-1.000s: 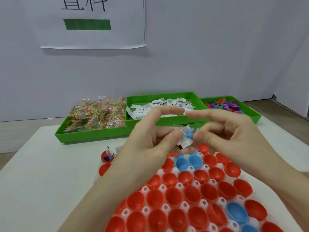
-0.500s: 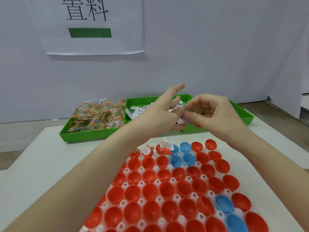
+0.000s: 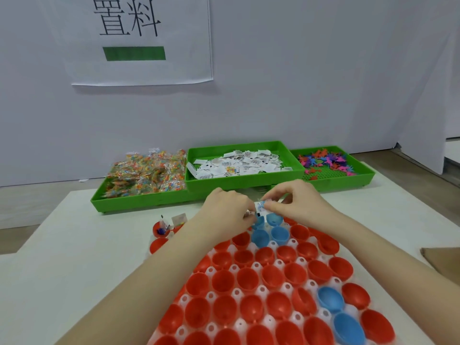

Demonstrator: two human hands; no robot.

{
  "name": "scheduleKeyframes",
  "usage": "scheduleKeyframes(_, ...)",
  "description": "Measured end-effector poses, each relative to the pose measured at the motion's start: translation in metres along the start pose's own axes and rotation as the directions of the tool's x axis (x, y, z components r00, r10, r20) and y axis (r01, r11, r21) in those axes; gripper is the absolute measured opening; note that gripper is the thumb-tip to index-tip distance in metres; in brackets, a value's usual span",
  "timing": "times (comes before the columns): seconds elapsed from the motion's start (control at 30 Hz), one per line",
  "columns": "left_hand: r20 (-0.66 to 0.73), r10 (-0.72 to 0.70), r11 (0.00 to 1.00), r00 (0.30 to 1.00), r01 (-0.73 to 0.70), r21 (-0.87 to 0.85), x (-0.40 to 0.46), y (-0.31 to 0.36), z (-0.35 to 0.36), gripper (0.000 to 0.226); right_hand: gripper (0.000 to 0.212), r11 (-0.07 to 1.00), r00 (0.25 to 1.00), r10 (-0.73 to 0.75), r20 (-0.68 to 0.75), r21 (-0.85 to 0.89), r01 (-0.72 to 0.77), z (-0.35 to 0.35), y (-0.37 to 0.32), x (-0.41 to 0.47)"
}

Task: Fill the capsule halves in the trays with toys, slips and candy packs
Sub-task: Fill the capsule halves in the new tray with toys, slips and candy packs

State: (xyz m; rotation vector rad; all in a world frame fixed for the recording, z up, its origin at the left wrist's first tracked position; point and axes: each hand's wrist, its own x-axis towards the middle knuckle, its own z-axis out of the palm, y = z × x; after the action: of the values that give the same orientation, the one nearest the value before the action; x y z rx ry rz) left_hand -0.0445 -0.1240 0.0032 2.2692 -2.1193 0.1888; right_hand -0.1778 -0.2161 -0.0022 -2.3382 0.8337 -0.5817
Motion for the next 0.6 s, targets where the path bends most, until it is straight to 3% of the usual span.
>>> scheduleKeyframes(0.2,0.044,-0.079,0.969,0.996,0.087,-0.231,-0.002,-0.008,0.002,0.025,0.004,1.0,0.996,-0.01,0.093,0.014,0.009,0.0,-0.009,0.003)
scheduleKeyframes(0.47,0.086,-0.024,0.959,0.996,0.047,-0.281,-0.003,-0.011,0.003,0.034,0.019,0.998,0.985,0.011,0.175,-0.058,0.0,-0.003,-0.015,0.005)
scheduleKeyframes(0.6,0.139,-0.011,0.958,0.99,0.05,-0.283,-0.003,-0.008,0.002,0.05,0.017,0.998,0.974,0.003,0.224,-0.062,0.011,-0.005,-0.019,0.008)
